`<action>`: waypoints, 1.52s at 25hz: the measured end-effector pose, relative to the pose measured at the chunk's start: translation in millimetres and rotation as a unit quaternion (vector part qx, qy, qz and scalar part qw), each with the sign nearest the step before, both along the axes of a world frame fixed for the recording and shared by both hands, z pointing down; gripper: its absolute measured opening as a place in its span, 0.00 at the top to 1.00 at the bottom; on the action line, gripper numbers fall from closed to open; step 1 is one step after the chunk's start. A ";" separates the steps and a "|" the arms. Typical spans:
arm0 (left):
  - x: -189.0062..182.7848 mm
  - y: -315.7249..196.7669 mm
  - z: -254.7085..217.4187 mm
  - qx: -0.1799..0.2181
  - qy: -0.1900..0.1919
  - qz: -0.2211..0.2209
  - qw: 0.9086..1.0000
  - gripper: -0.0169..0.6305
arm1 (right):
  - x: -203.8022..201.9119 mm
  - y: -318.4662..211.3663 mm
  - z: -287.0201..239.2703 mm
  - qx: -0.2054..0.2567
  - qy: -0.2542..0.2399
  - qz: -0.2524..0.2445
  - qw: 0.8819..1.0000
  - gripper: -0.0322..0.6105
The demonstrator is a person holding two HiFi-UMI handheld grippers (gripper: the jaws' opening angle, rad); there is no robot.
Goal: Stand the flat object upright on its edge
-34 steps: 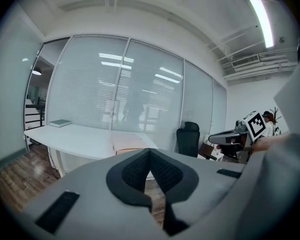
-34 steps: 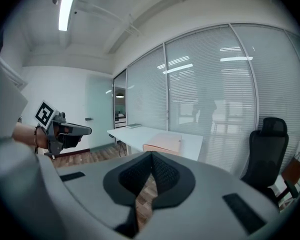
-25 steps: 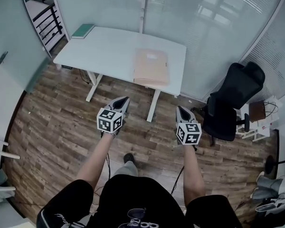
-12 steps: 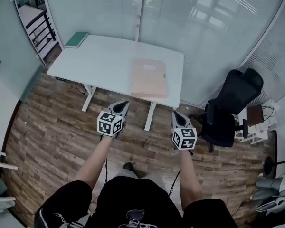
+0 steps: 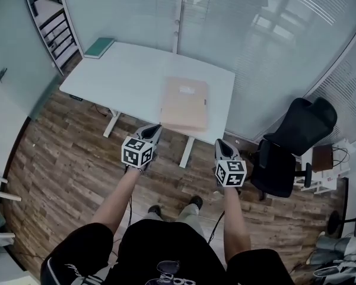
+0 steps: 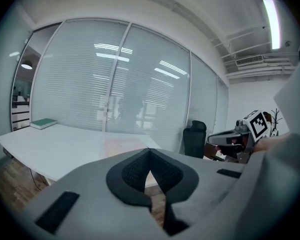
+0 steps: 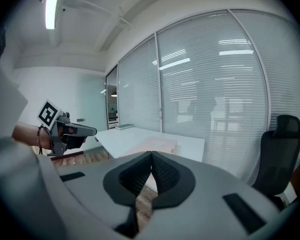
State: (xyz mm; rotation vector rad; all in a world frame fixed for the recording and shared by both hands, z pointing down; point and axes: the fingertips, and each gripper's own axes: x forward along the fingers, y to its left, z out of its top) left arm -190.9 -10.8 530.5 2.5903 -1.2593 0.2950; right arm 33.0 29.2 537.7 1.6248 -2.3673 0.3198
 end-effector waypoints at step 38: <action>85.2 -128.0 21.5 -0.013 -0.006 -0.147 0.989 0.94 | 85.4 -187.8 35.7 -0.044 -0.008 -0.176 0.983 0.91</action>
